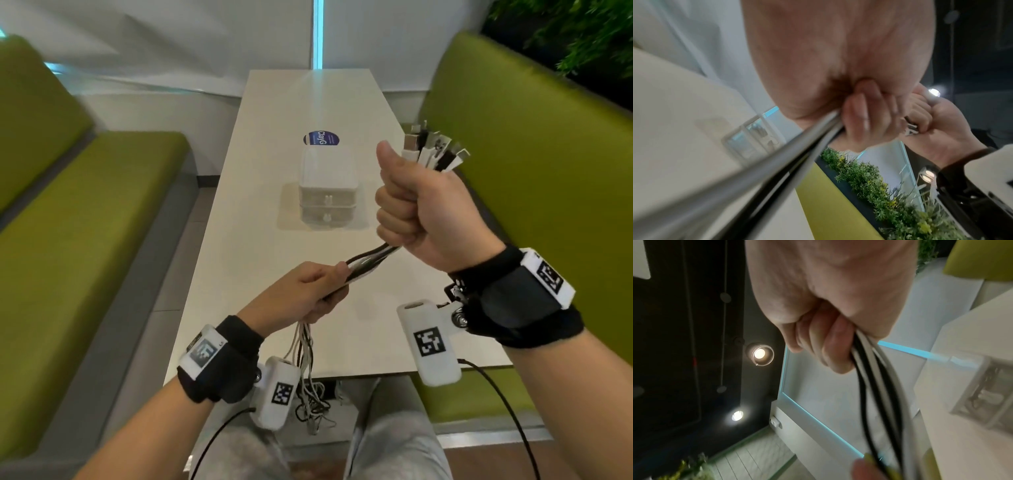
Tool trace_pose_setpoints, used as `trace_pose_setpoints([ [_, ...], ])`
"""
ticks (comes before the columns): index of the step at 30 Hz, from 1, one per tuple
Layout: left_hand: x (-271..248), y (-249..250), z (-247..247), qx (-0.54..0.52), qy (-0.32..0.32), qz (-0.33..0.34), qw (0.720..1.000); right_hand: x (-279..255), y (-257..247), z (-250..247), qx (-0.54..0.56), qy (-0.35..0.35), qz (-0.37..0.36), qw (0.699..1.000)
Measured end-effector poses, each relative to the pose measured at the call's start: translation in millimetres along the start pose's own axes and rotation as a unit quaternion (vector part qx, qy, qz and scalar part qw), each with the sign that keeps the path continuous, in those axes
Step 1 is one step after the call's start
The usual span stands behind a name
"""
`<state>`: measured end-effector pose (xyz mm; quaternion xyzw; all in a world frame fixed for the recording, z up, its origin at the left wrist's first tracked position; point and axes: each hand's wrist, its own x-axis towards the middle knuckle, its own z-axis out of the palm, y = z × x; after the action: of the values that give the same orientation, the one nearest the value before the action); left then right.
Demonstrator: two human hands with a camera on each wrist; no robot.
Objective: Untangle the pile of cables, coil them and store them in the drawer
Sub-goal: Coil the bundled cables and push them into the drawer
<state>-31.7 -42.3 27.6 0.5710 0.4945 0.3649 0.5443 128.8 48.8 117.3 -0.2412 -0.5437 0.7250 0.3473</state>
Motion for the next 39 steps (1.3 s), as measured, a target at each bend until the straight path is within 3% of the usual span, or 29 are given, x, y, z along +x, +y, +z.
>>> trace_pose_setpoints([
  [3, -4.0, 4.2, -6.5, 0.065, 0.028, 0.026, 0.997, -3.3, 7.5, -3.0, -0.06, 0.003, -0.017, 0.998],
  [6, -11.1, 9.5, -10.9, 0.067, 0.027, 0.003, 0.997, -10.2, 15.3, -1.7, -0.153, -0.004, -0.027, 0.988],
  [9, -13.4, 14.6, -11.5, 0.175, 0.038, 0.014, 0.984, -17.6, 18.9, 5.6, -0.27, -0.013, -0.027, 0.962],
  [11, -12.7, 13.9, -13.2, 0.215, 0.031, 0.01, 0.976, -19.8, 17.4, 8.9, -0.262, -0.011, -0.025, 0.965],
  [13, -13.7, 12.6, -13.5, 0.187, 0.023, -0.004, 0.982, -19.1, 12.0, 10.4, -0.282, -0.018, -0.041, 0.958],
  [16, -14.4, 14.9, -12.3, 0.259, 0.051, 0.036, 0.964, -17.3, 15.4, 11.6, -0.442, -0.019, -0.094, 0.892],
  [19, -13.9, 19.0, -7.1, 0.373, 0.06, 0.104, 0.92, -16.5, 35.3, 11.4, -0.541, -0.03, -0.104, 0.834],
  [21, -11.8, 19.6, -5.7, 0.395, 0.066, 0.118, 0.909, -17.7, 48.1, 9.1, -0.539, -0.051, -0.062, 0.838],
  [24, -5.3, 18.2, -9.2, 0.363, 0.071, 0.1, 0.924, -21.0, 55.8, 2.4, -0.504, -0.081, -0.04, 0.859],
  [28, -3.0, 14.3, -11.3, 0.303, 0.088, 0.081, 0.945, -25.4, 58.6, -4.1, -0.522, -0.129, -0.006, 0.843],
  [31, -2.0, 15.4, -11.6, 0.242, 0.063, 0.064, 0.966, -23.1, 59.2, -12.4, -0.549, -0.111, -0.01, 0.828],
  [34, 0.3, 20.9, -13.9, 0.271, -0.001, 0.035, 0.962, -19.3, 60.7, -17.1, -0.563, -0.088, -0.036, 0.821],
  [36, 4.6, 25.7, -19.5, 0.283, -0.008, 0.013, 0.959, -15.7, 61.3, -18.1, -0.553, -0.082, -0.035, 0.828],
  [39, 18.1, 32.2, -32.0, 0.309, 0.017, 0.039, 0.95, -4.6, 61.4, -17.7, -0.563, -0.084, -0.026, 0.822],
])
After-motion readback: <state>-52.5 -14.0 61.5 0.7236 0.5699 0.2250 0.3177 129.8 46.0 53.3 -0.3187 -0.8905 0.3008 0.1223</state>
